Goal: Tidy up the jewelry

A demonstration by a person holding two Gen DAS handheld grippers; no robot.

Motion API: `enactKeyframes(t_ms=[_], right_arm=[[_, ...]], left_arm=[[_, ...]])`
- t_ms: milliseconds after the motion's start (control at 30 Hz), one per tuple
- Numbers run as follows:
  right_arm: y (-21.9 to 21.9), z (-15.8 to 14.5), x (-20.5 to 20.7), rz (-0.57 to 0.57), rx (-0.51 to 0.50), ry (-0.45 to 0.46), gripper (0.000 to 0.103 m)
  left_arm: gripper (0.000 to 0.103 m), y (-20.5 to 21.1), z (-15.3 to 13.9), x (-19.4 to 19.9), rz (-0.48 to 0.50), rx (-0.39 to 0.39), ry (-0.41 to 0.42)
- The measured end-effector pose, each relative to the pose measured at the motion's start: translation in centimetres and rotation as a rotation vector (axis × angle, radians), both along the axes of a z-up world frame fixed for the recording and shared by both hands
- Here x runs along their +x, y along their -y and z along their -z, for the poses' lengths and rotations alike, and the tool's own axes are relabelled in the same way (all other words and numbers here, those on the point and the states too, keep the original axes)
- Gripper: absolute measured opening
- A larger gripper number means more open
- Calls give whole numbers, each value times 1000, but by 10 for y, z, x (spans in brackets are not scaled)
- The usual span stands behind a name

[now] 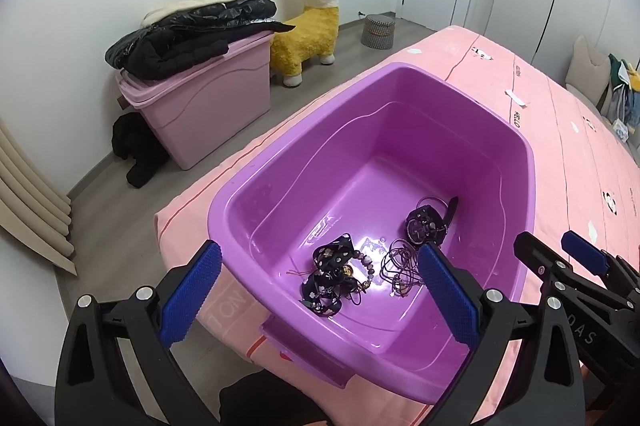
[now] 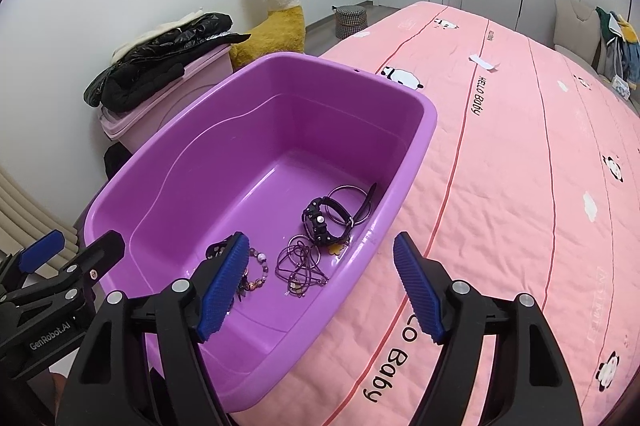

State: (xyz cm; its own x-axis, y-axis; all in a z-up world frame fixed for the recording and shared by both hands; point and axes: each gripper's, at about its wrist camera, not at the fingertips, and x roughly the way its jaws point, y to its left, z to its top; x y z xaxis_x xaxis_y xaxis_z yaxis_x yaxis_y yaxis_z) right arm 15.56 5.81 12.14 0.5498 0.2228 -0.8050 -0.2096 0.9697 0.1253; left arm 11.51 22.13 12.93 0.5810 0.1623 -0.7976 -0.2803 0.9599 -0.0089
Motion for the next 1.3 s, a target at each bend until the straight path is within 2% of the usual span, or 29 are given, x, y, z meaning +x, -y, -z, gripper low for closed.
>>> enactKeyframes(t_ms=[1300], right_arm=[[0, 4, -5, -6, -12, -1, 71]], left_arm=[[97, 5, -6, -3, -3, 14, 15]])
